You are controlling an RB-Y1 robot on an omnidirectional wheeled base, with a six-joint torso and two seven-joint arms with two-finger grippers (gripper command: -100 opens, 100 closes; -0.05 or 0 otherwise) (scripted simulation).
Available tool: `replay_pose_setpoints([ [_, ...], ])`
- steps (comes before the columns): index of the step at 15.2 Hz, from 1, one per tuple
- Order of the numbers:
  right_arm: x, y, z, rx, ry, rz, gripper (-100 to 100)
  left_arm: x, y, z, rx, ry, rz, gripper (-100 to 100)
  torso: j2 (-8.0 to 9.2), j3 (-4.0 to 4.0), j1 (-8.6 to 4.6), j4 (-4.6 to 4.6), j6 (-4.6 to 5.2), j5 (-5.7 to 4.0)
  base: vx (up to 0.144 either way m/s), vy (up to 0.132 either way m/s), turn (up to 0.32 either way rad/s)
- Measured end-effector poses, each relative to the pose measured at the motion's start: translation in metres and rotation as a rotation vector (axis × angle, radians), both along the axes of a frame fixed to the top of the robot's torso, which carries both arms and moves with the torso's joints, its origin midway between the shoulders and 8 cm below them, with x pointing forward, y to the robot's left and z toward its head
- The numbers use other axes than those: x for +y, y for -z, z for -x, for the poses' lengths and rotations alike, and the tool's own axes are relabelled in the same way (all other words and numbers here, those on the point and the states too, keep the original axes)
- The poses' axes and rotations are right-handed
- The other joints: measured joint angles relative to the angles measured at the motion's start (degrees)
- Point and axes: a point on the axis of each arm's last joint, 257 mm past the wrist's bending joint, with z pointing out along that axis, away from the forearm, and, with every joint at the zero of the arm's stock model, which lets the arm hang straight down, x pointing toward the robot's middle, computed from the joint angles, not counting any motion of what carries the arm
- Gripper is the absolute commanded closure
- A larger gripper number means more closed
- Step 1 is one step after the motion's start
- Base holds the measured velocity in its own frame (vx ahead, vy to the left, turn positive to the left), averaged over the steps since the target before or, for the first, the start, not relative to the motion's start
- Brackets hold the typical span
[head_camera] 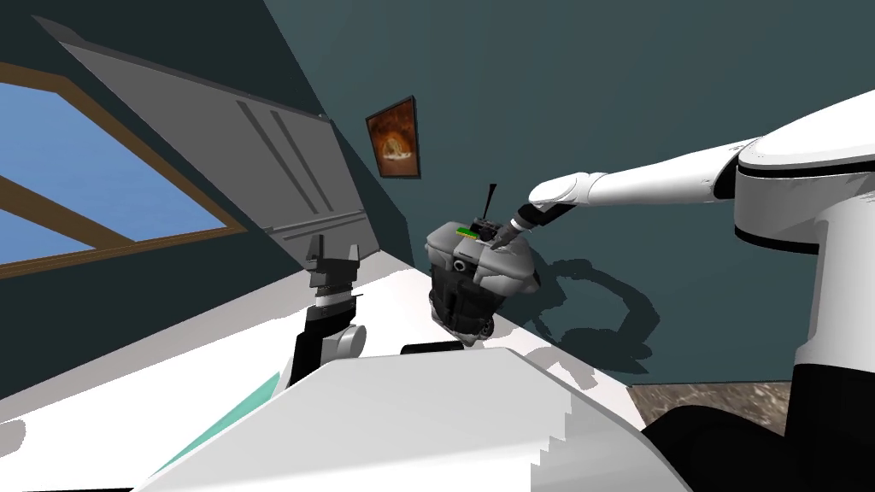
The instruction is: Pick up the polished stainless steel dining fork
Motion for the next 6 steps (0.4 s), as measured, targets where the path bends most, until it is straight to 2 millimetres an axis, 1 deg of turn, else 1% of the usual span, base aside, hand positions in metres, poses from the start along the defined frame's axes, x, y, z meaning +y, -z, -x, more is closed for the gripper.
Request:
replay_pose_setpoints([
  [3,0.0011,0.0010,0.0012,0.005,-0.002,-0.001,100,0.0000,0.0000,0.0000,0.000,0.000,0.000,0,-0.12,-0.07,-0.08,-0.02,0.01,-0.01,-0.002,0.001,0.001],
  [4,0.0012,0.0010,0.0012,0.005,-0.003,-0.001,100,0.0000,0.0000,0.0000,0.000,0.000,0.000,0,-0.15,-0.08,-0.09,-0.02,0.01,-0.01,0.002,0.001,-0.060],
  [6,0.0041,-0.0088,0.0002,0.003,-0.009,0.005,100,0.0000,0.0000,0.0000,0.000,0.000,0.000,0,-0.15,-0.06,-0.09,0.03,0.05,0.02,0.008,0.001,-0.058],
])
